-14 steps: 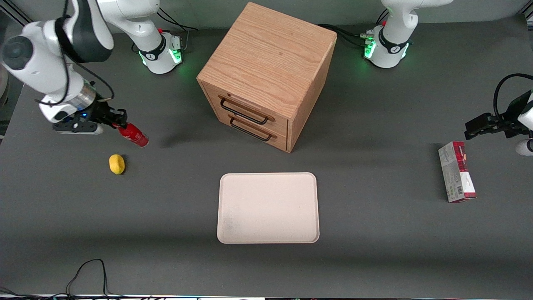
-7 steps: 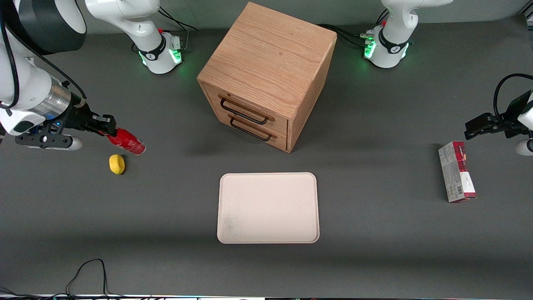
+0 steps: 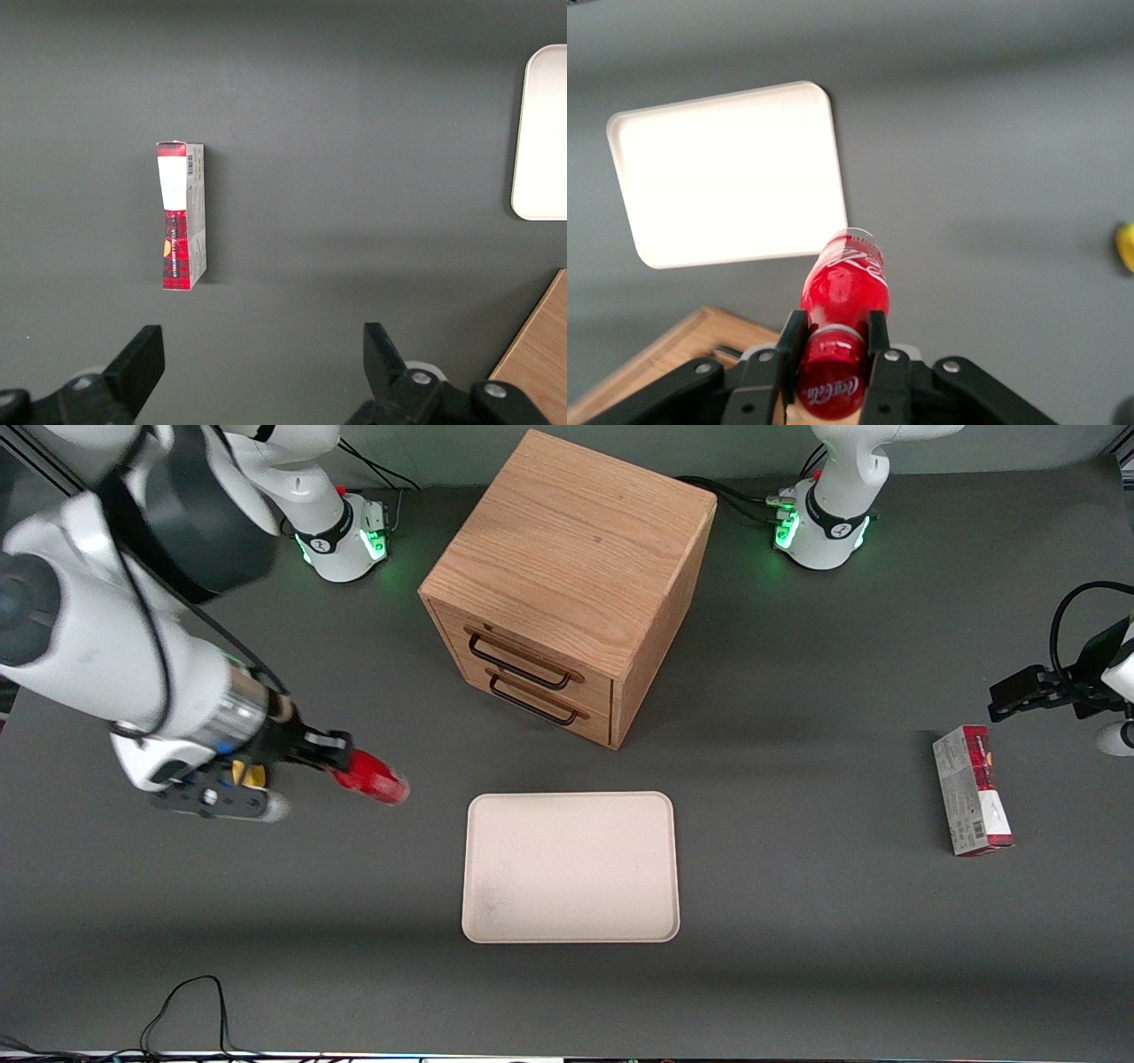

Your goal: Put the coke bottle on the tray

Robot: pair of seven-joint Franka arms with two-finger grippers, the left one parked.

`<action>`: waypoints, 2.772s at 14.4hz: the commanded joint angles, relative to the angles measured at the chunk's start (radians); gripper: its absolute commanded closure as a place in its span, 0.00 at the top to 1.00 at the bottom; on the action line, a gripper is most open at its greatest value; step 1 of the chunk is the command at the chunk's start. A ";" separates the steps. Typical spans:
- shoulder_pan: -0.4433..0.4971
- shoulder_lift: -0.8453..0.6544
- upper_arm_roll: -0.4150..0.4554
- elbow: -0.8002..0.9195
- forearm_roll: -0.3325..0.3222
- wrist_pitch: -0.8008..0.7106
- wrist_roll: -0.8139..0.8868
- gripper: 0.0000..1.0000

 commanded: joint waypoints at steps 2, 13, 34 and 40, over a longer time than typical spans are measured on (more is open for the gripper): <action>0.069 0.179 0.082 0.124 -0.177 0.124 0.131 0.00; 0.115 0.421 0.059 0.115 -0.305 0.434 0.154 0.00; 0.082 -0.219 -0.304 -0.374 0.008 0.086 -0.347 1.00; 0.070 -0.577 -0.510 -0.676 0.067 0.056 -0.386 1.00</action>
